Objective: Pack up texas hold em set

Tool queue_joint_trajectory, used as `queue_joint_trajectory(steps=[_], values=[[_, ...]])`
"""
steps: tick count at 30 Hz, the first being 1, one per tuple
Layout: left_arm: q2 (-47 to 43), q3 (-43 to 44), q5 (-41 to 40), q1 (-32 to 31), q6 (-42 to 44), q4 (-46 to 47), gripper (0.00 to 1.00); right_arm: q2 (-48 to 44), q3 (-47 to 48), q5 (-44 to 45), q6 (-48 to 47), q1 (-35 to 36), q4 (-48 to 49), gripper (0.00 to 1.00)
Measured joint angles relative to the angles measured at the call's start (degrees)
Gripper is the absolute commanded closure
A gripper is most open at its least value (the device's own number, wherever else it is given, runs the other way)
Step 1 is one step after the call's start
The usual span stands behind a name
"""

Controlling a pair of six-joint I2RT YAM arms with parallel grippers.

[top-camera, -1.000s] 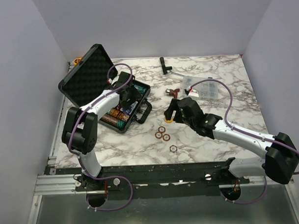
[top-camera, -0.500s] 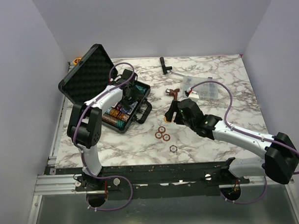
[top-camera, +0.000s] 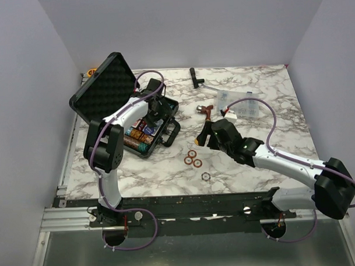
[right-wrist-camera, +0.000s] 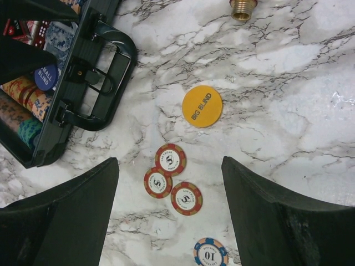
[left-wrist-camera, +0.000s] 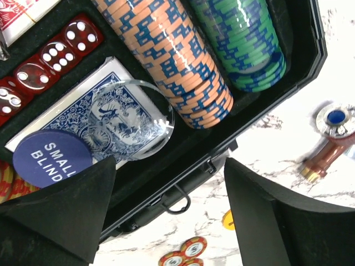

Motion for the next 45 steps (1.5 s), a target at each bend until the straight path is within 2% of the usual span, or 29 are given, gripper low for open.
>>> queue_joint_trajectory(steps=[4,9,14,18,23,26,30,38,45], values=[[-3.2,-2.9,0.3,-0.3,3.5,1.1,0.11,-0.3,-0.7,0.0,0.0,0.0,0.0,0.21],[-13.2,-8.7,1.9,-0.3,10.2,3.2,0.04,-0.3,-2.1,0.0,-0.1,0.0,0.4,0.15],[-25.0,-16.5,9.6,-0.3,15.3,9.6,0.03,-0.3,-3.5,-0.3,-1.2,-0.9,0.6,0.1],[-26.7,-19.9,17.4,-0.9,16.8,14.1,0.03,-1.1,-4.3,-1.0,-2.9,-2.9,0.9,0.09],[-23.6,-21.0,19.7,-5.9,17.9,15.3,0.07,-5.2,-7.3,-2.8,-3.5,-7.5,0.7,0.09],[-18.8,-17.5,18.8,-10.6,19.8,13.6,0.09,-7.5,-8.4,-2.7,-1.8,-10.3,-1.3,0.11],[-8.1,-6.1,15.1,-16.7,24.4,9.7,0.09,-12.1,-10.6,-1.8,2.6,-12.6,-5.7,0.13],[5.1,8.1,9.2,-22.8,30.3,1.3,0.1,-32.6,-18.6,-1.2,8.0,-12.8,-9.0,0.12],[12.6,17.9,3.7,-24.8,33.3,-5.8,0.12,-34.6,-18.3,0.9,7.9,-12.8,-11.2,0.11]])
